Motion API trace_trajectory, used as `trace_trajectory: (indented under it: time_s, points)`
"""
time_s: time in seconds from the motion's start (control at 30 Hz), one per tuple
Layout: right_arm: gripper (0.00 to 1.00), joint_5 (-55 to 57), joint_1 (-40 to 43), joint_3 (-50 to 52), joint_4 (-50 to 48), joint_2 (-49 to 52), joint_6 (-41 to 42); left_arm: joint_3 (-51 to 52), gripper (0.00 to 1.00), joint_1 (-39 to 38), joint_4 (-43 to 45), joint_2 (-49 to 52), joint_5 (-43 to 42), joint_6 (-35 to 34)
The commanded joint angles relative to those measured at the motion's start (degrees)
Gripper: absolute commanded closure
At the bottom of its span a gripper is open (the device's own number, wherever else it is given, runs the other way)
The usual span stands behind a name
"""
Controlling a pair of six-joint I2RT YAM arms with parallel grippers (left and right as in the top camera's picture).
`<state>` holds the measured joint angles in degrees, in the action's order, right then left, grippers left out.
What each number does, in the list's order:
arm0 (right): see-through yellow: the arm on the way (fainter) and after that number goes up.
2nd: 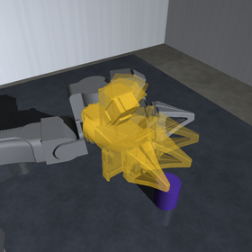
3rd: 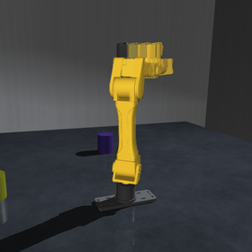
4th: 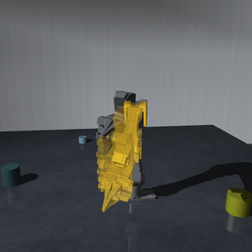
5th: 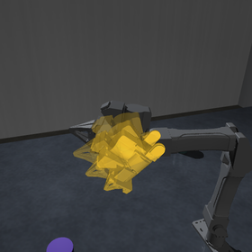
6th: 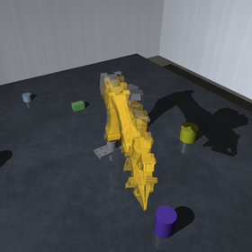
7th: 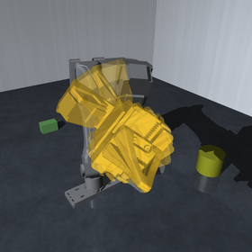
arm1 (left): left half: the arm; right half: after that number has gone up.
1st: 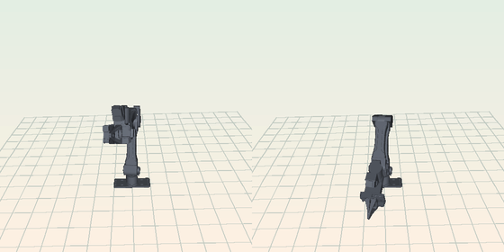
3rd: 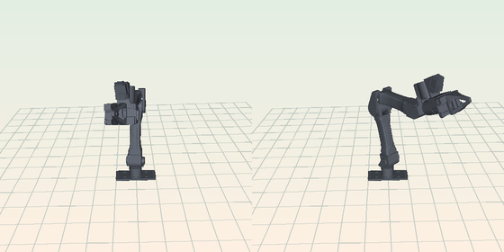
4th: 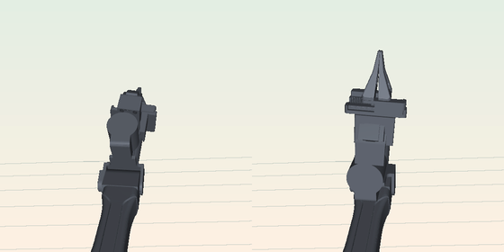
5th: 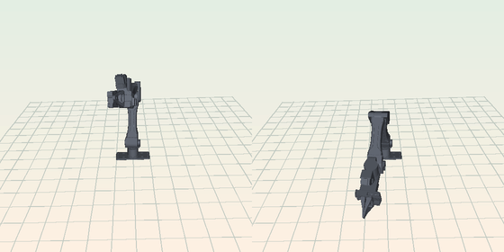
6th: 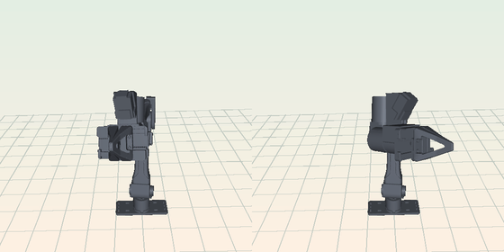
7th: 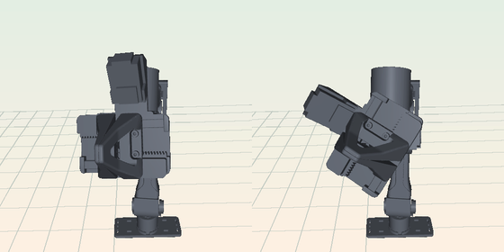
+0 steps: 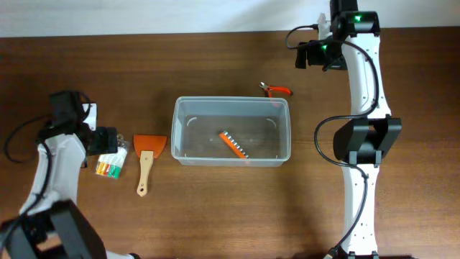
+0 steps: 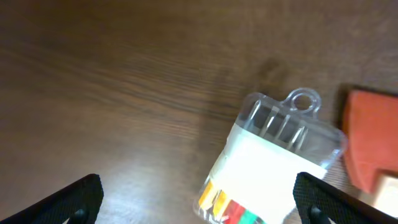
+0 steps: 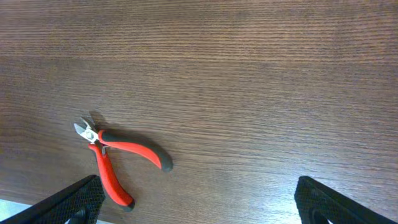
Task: Pack container
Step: 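Lower the left gripper toward the clear-packaged bit set, then grasp the bit set package by its top with the left gripper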
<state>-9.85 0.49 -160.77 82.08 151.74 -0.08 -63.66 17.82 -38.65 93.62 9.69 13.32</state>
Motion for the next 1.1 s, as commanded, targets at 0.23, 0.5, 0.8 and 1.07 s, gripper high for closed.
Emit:
trace_trajectory:
  time_s: [0.23,0.5,0.8,1.07]
  points:
    - [0.01,-0.5,-0.1,-1.1,0.0,-0.3,-0.1,0.5,0.00,0.4,2.3,9.3,-11.3,8.2]
    - [0.01,-0.5,-0.1,-1.1,0.0,-0.3,-0.1,0.5,0.00,0.5,3.9,9.3,-11.4,8.7]
    - [0.01,-0.5,-0.1,-1.1,0.0,-0.3,-0.1,-3.4,0.00,-0.4,-1.8,9.3,-11.5,11.8]
    - [0.01,-0.5,-0.1,-1.1,0.0,-0.3,-0.1,-6.9,0.00,-1.3,-10.2,9.3,-11.5,12.5]
